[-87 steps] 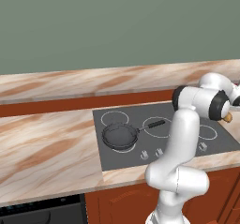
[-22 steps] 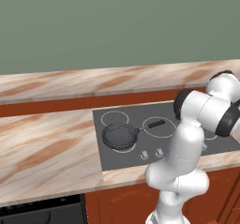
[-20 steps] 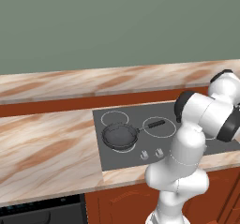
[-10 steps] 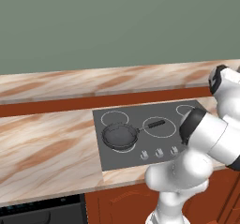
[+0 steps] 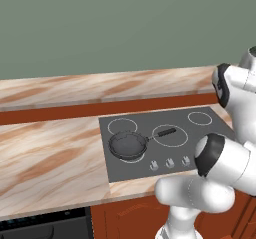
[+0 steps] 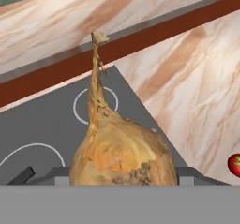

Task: Place the pan on the front left burner on the stove. Then place the tomato and the onion in the pan and turn on the front left burner.

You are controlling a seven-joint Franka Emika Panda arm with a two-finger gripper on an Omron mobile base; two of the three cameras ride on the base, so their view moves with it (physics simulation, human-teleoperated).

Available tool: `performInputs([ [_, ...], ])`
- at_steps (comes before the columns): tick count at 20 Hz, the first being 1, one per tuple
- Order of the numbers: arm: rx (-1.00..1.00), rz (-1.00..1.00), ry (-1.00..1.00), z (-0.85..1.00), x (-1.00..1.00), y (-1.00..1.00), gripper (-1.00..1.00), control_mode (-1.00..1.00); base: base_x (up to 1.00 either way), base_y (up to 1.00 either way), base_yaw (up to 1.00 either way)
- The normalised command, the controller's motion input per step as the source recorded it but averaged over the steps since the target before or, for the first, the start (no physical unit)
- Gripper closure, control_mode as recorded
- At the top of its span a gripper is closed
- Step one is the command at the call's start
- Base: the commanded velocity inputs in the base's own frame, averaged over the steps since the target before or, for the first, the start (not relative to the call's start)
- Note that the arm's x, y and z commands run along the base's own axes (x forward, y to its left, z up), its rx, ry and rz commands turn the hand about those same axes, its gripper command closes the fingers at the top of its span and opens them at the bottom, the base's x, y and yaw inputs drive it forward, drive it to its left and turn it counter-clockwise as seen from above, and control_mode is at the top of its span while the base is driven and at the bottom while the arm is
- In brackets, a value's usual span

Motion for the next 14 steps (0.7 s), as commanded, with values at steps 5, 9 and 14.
performInputs([
  [5, 0.17, 0.05, 0.17, 0.00, 0.00, 0.63, 1.00, -1.00, 0.00, 0.00, 0.00],
  [9, 0.10, 0.07, 0.13, -0.02, 0.00, 0.69, 1.00, -1.00, 0.00, 0.00, 0.00],
  [14, 0.04, 0.10, 0.07, -0.09, 0.00, 0.72, 1.00, -1.00, 0.00, 0.00, 0.00],
])
